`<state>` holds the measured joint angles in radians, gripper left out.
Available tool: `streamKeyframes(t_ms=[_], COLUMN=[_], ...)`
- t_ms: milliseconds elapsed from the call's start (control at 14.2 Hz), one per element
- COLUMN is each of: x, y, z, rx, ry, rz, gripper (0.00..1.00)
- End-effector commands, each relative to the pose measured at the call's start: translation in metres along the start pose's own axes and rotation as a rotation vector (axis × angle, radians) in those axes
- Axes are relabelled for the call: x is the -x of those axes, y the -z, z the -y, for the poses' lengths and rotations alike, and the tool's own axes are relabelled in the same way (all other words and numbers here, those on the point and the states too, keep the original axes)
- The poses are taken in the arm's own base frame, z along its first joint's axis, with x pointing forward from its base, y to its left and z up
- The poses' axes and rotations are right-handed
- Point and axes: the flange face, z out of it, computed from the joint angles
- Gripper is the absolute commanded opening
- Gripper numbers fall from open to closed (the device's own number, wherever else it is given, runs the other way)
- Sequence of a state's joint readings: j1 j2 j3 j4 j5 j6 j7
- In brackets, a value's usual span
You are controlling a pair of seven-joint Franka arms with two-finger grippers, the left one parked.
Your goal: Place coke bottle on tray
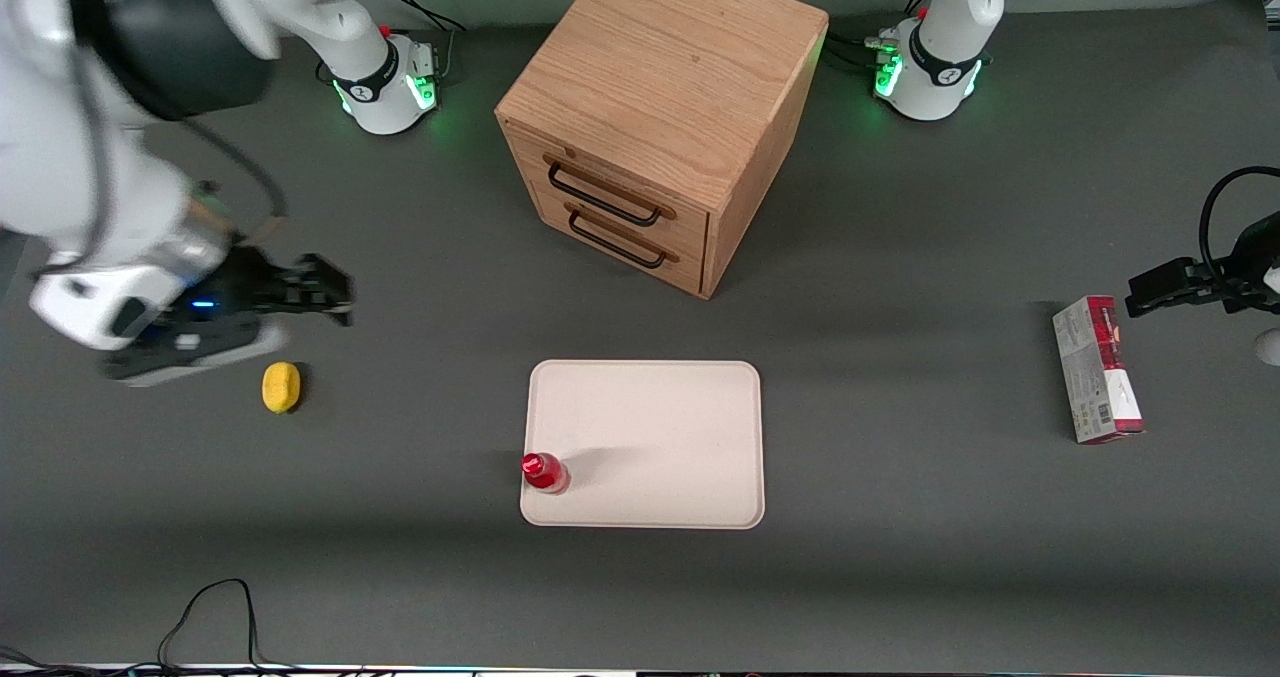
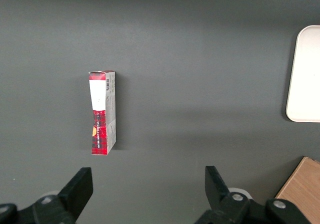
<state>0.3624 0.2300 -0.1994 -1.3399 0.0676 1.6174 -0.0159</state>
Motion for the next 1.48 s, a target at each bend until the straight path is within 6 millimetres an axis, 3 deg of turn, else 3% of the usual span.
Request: streamKeyframes(t_ms=[0,212,494,1410], x=[0.044,0.062,0.067,0.066], y=[0.005,0.006,0.008,0.007], z=[-0.042,-0.084,-0.114,-0.123], rx=[-0.036,-0.033,-0.011,0.021], ry=[-0.066,-0.132,-0.127,-0.227], rz=[-0.001,0.017,0.017,0.026], gripper=[1.00,1.00,1.00,1.00])
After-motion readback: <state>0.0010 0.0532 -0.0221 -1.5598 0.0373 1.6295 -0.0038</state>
